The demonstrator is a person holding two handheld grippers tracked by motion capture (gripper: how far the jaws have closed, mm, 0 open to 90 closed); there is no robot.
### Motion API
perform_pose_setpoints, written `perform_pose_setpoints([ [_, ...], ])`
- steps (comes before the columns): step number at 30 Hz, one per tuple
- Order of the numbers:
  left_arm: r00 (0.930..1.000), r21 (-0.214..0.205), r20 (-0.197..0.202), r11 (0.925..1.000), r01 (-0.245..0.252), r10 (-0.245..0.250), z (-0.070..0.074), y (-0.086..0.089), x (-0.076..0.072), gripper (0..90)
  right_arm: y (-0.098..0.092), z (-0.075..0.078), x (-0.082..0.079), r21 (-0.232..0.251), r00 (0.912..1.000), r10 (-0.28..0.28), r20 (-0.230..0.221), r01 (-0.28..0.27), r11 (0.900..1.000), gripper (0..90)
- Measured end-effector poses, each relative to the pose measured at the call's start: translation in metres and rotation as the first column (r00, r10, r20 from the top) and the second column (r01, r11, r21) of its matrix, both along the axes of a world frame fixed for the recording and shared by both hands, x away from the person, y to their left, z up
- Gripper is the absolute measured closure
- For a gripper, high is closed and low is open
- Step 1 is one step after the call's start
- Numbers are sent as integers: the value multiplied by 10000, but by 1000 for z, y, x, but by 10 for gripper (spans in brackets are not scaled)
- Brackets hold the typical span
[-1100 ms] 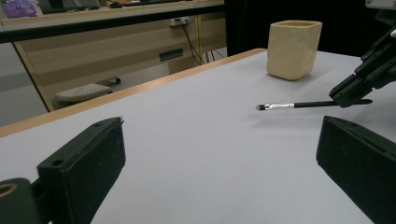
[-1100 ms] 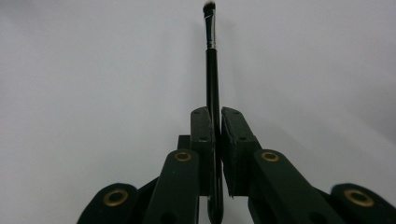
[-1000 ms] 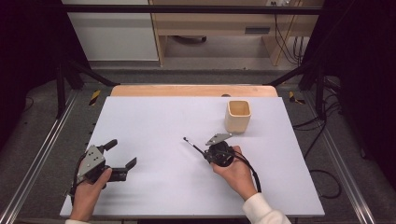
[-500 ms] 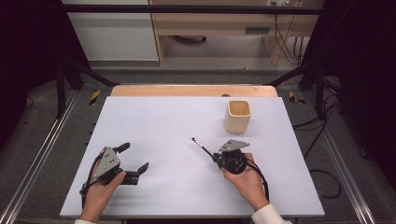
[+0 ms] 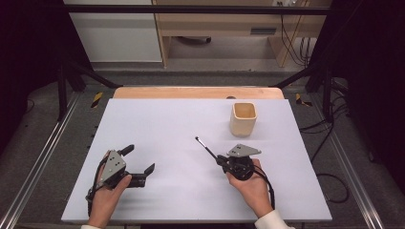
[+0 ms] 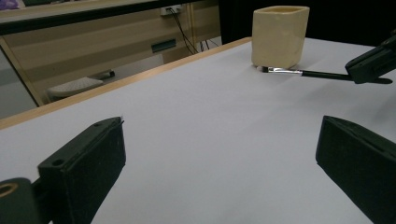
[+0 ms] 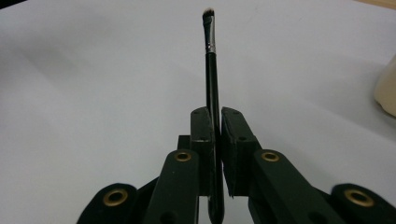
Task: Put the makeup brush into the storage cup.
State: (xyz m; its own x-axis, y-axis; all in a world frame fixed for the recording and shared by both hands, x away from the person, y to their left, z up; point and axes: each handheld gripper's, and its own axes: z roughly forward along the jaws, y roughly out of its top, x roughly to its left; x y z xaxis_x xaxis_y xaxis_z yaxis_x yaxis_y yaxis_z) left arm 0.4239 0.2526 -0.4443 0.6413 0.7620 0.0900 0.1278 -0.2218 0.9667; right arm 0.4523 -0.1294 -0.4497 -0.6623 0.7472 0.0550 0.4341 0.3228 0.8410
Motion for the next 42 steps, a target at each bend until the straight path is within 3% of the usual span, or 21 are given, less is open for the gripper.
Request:
perform_pose_setpoints([
  [13, 9974, -371, -103, 9968, 703, -707, 3, -24, -8, 41, -8, 10, -10, 785, 9934, -582, 985, 506, 9956, 841],
  [19, 9950, -369, -294, 9948, 946, -957, 2, -30, -9, 37, -10, 12, -11, 856, 9917, -632, 1120, 538, 9949, 842],
  [22, 9937, -662, -338, 9923, 1045, -1069, 3, -32, -10, 35, -13, 13, -11, 988, 9908, -693, 1160, 579, 9934, 841],
  [25, 9921, -586, -358, 9913, 1182, -1204, 3, -35, -11, 31, -14, 13, -10, 996, 9902, -747, 1184, 630, 9930, 841],
  [28, 9889, -738, -425, 9875, 1391, -1425, 3, -37, -11, 35, -15, 15, -11, 1059, 9891, -764, 1262, 632, 9924, 841],
  [42, 9751, -635, -700, 9765, 2062, -2104, 3, -57, -10, 42, -14, 19, -17, 1160, 9871, -688, 1442, 522, 9919, 842],
])
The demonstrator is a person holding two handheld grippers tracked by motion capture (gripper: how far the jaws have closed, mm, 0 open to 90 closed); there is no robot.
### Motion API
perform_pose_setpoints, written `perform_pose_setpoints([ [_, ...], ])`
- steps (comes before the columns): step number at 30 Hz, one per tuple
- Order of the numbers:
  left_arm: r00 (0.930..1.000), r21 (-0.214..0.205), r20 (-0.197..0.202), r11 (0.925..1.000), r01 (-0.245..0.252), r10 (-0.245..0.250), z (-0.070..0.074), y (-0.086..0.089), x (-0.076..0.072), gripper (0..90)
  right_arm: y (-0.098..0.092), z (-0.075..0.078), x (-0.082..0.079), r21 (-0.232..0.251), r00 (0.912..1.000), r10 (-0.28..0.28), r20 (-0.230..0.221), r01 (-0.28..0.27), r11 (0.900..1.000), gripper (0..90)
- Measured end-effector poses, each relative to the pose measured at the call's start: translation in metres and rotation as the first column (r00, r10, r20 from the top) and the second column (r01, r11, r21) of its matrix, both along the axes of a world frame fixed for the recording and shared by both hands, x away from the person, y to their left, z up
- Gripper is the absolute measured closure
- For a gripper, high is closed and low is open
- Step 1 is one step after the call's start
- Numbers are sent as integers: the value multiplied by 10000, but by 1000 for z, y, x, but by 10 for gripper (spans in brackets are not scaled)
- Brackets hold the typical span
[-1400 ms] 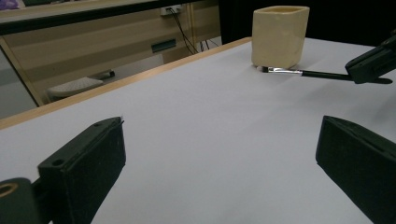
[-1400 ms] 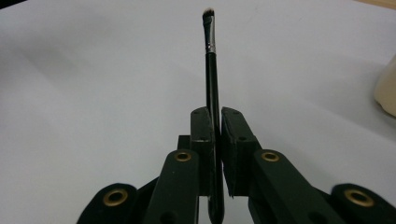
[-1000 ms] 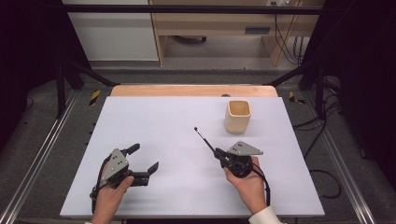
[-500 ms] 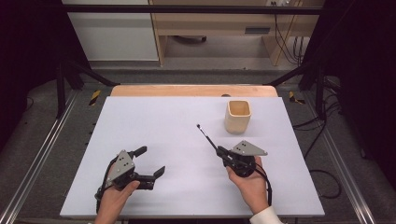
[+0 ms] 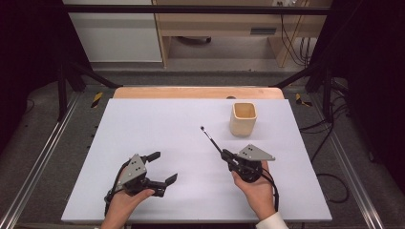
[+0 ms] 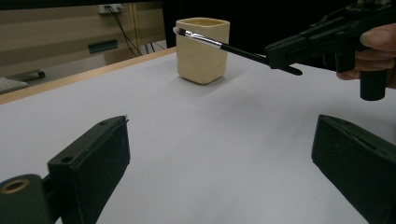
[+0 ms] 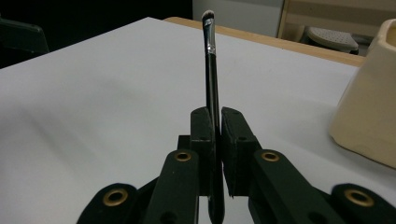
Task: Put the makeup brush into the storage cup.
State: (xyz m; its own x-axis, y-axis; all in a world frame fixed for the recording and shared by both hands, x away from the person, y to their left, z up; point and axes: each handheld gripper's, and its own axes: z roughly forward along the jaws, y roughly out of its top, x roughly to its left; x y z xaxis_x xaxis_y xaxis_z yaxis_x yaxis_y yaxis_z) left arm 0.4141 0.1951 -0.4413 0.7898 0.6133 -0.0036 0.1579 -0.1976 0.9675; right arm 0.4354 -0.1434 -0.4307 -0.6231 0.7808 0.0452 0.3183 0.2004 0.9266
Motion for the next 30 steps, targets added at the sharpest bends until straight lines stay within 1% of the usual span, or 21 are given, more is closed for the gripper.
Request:
perform_pose_setpoints([
  [4, 9999, 10, -112, 10000, 82, -82, 1, -4, 2, 45, -1, 2, -1, 40, 10000, -2, 57, 2, 10000, 841],
  [6, 9999, 45, -144, 10000, 67, -66, 2, -7, 4, 50, -2, 3, -1, 41, 9999, 7, 153, -7, 10000, 841],
  [14, 9996, 147, -284, 9999, 30, -25, 5, -20, 13, 66, -4, 6, -3, 112, 9996, -40, 296, 37, 9999, 841],
  [16, 9996, 144, -239, 9998, 148, -145, 7, -23, 16, 66, -4, 6, -3, 122, 9995, -41, 301, 37, 9999, 842],
  [18, 9996, 50, -225, 9998, 178, -177, 9, -26, 19, 66, -4, 6, -3, 111, 9995, -45, 319, 41, 9999, 841],
  [22, 9991, 94, -184, 9992, 380, -378, 11, -32, 25, 67, -3, 5, -4, 95, 9995, -77, 305, 74, 9999, 841],
  [26, 9984, 97, -187, 9985, 536, -534, 12, -37, 31, 66, -1, 5, -4, 71, 9994, 1, 335, -4, 10000, 841],
  [30, 9975, 3, -159, 9977, 685, -684, 13, -42, 34, 66, 1, 5, -4, 50, 9994, 29, 358, -30, 10000, 842],
])
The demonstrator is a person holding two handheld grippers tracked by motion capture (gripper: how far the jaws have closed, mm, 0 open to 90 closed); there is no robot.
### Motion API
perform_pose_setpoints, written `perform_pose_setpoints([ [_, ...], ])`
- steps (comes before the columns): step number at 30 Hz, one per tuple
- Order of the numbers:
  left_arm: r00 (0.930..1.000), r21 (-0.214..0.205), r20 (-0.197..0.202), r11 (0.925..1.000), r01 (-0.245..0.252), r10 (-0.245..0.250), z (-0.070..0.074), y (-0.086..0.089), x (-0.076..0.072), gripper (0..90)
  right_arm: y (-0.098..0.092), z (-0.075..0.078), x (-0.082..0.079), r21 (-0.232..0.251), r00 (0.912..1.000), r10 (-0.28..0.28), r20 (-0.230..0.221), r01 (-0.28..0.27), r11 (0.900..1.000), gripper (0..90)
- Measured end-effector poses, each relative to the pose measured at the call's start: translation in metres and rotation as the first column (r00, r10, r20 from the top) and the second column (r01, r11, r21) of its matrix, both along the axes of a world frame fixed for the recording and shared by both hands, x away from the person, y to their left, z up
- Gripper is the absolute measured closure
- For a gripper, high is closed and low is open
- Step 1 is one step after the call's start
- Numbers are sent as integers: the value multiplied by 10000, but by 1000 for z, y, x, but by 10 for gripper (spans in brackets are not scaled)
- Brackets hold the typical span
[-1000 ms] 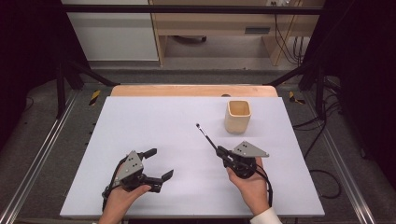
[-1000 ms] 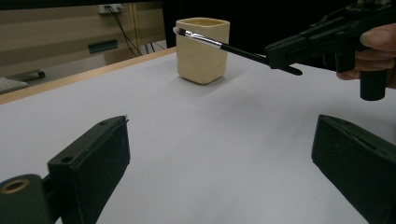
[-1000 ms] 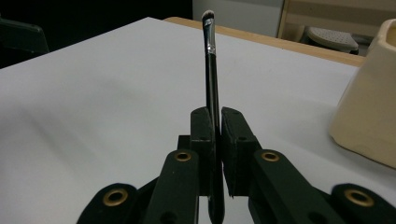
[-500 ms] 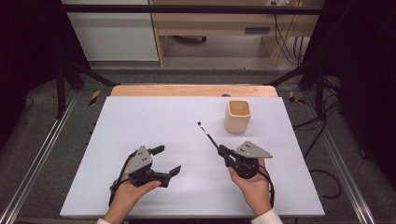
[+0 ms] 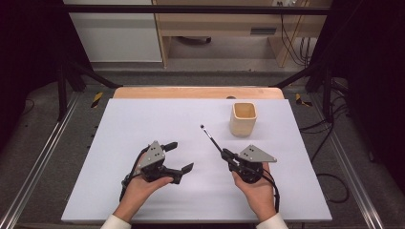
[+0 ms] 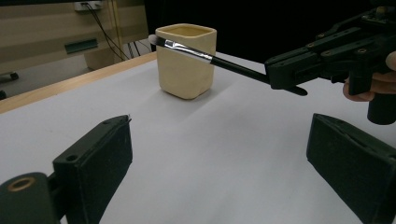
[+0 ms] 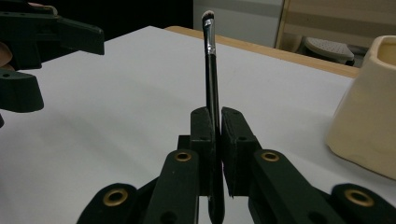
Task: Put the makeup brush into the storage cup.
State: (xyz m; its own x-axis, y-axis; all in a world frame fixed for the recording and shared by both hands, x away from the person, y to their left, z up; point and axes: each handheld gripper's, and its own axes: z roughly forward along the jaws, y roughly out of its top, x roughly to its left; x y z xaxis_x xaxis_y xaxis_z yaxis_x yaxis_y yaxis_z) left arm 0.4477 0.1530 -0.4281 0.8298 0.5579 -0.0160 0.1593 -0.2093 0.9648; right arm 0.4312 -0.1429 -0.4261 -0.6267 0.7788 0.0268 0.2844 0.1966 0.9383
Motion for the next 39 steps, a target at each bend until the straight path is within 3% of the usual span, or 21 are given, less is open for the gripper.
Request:
perform_pose_setpoints([
  [7, 9998, -228, 95, 9996, 155, -153, -3, 0, 1, 70, 5, -1, -1, 57, 10000, 59, 6, -59, 10000, 841],
  [11, 9997, -173, 29, 9996, 240, -239, -7, 4, -1, 71, 11, -3, -2, 27, 9996, 270, 76, -271, 9996, 841],
  [18, 9998, -450, 31, 9988, 177, -176, -10, 11, -5, 87, 23, -4, -4, -42, 9979, 628, 162, -628, 9980, 841],
  [26, 9968, -666, -37, 9946, 797, -802, -9, 10, -9, 90, 32, -6, -7, 4, 9945, 1003, 308, -1004, 9950, 841],
  [29, 9971, -1014, -146, 9922, 731, -750, -8, 13, -8, 94, 36, -7, -8, 22, 9931, 1124, 332, -1125, 9936, 841],
  [39, 9981, -1142, -351, 9924, 468, -511, -12, 18, -7, 124, 41, -8, -10, 146, 9887, 1435, 434, -1442, 9894, 841],
])
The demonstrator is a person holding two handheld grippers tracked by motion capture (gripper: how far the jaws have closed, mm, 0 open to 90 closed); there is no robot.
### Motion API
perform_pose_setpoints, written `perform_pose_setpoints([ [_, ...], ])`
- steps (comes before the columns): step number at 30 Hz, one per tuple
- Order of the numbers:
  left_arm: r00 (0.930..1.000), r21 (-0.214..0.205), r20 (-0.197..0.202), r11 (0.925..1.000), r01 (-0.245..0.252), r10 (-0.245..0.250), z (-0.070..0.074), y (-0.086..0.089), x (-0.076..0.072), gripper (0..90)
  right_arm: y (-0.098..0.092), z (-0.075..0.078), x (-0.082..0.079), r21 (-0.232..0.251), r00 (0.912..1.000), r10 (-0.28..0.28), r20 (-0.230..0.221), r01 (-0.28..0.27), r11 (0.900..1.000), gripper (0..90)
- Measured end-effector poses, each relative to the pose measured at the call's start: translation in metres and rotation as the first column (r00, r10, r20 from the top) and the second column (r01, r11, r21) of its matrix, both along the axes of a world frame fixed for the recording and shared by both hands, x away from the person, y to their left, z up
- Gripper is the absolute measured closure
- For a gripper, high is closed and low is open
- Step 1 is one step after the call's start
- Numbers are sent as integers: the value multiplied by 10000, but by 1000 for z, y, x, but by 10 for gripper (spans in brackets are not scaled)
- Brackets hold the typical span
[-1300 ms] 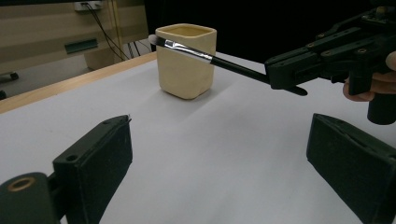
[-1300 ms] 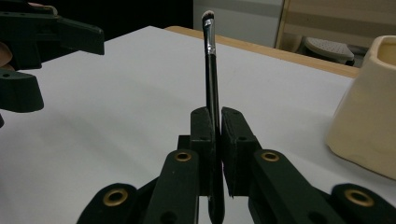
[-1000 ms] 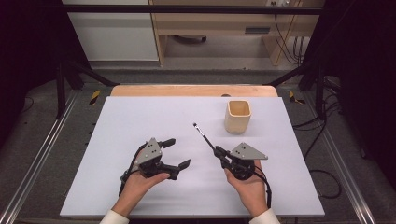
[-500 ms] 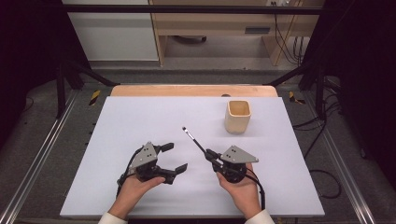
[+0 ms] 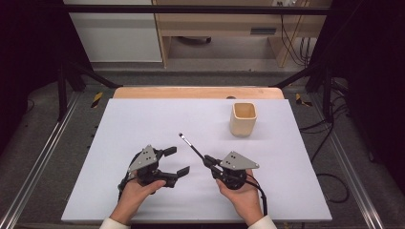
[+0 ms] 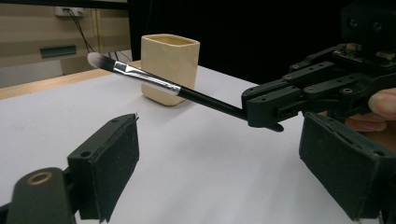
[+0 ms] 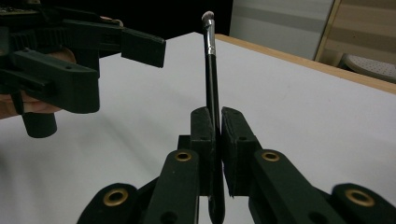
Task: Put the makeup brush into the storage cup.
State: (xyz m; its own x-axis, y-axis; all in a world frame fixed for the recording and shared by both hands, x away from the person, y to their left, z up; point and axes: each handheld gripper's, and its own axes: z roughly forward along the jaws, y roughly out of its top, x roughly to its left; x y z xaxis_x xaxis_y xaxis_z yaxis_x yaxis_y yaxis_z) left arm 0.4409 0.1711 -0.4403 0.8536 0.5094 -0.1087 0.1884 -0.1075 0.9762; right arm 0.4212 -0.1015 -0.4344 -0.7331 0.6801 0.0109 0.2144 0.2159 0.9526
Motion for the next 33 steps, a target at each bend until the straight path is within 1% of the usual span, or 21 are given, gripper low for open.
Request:
perform_pose_setpoints([
  [3, 10000, -7, -34, 10000, -73, 73, -1, 1, 1, 140, 1, 0, 0, 9, 10000, 66, 68, -66, 10000, 841],
  [6, 9996, 102, -64, 9996, -257, 257, -2, 2, 1, 153, 2, 0, -1, 26, 10000, 82, 44, -82, 10000, 841],
  [12, 9978, -16, -168, 9979, -645, 645, -2, 7, 3, 201, 5, -1, -2, 54, 9997, 221, 67, -222, 9997, 841],
  [15, 9971, -142, -336, 9976, -684, 679, -2, 8, 4, 219, 7, -2, -3, 33, 9997, 251, 51, -251, 9997, 841],
  [17, 9968, -149, -421, 9975, -686, 679, -2, 9, 5, 249, 8, -2, -4, 7, 9996, 289, 57, -290, 9996, 841],
  [20, 9958, -258, -645, 9974, -670, 652, -3, 9, 5, 269, 9, -2, -4, -15, 9994, 347, 80, -347, 9994, 841],
  [24, 9957, -360, -695, 9973, -645, 619, -4, 9, 6, 318, 12, -2, -5, -70, 9991, 419, 94, -418, 9991, 841],
  [26, 9952, -531, -821, 9969, -582, 537, -5, 9, 7, 343, 13, -3, -6, -96, 9989, 452, 116, -451, 9989, 841],
  [31, 9945, -408, -879, 9973, -604, 567, -6, 9, 7, 389, 15, -3, -7, -109, 9986, 518, 126, -517, 9986, 841],
  [33, 9938, -418, -937, 9971, -634, 593, -6, 8, 8, 405, 16, -3, -7, -123, 9985, 531, 121, -529, 9985, 841],
])
